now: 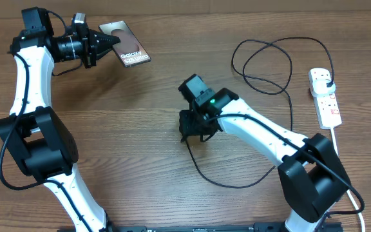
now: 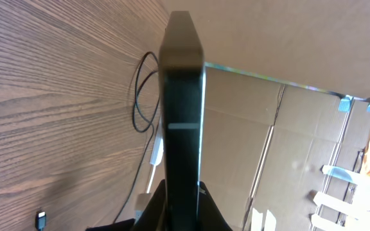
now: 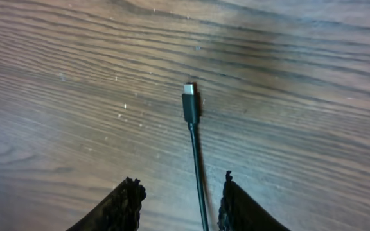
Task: Plug charger to phone and switch on socket
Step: 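Lower the right gripper onto the black cable's USB-C end and grasp it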
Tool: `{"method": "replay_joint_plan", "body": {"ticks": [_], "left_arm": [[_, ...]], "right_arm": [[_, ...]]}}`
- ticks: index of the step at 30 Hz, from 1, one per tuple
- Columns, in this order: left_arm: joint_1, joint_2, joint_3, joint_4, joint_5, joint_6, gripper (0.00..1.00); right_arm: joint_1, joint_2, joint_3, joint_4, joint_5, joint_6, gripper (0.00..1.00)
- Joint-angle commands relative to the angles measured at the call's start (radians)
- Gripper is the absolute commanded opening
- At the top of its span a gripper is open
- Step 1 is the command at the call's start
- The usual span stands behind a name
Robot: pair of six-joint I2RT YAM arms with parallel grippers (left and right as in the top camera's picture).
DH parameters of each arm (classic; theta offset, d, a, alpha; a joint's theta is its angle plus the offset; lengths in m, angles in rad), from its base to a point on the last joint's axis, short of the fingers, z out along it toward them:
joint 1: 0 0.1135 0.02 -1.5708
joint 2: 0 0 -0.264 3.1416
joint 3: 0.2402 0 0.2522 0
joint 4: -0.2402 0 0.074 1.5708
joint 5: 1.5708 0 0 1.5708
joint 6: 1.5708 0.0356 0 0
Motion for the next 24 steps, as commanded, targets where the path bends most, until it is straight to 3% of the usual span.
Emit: {"method": "replay_joint_plan", "body": {"ticks": [1,5,24], "left_arm": [[-0.001,-0.032,-0.001,0.004,0.041,-0.005,0.04],[-0.001,-0.032,-0.001,0.004,0.041,-0.004,0.04],[-0.001,-0.032,-0.001,0.003,0.041,0.003,0.04]], "right_arm": [[0.006,0.001,-0.037,0.027,0.019,-0.004,0.38],[0.006,0.003,-0.039,0.030,0.018,-0.005,0.33],[0.086,0.222,0.172,-0.145,0.087,-0.034,0.33]]}}
